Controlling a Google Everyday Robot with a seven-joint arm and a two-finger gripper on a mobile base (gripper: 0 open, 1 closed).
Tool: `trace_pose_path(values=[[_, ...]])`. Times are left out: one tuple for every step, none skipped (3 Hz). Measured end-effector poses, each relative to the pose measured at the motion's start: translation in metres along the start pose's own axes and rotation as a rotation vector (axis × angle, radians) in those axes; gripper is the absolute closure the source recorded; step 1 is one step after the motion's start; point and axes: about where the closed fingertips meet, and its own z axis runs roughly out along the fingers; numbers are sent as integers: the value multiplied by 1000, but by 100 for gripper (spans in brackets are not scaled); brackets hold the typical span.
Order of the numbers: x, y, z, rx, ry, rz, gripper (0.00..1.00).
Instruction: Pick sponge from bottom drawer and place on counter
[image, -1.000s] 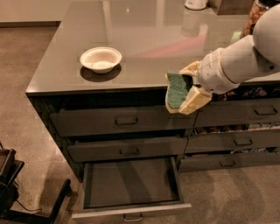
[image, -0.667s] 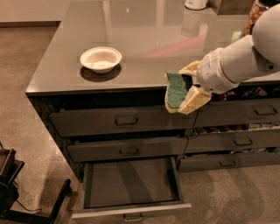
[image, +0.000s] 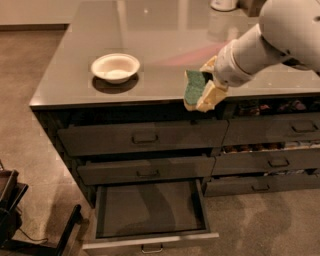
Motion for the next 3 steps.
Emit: trace_pose_path(values=[[-11, -46, 31, -29, 18, -7, 100], [-28, -86, 65, -54, 12, -36, 100], [-43, -126, 76, -17, -26, -47, 100]])
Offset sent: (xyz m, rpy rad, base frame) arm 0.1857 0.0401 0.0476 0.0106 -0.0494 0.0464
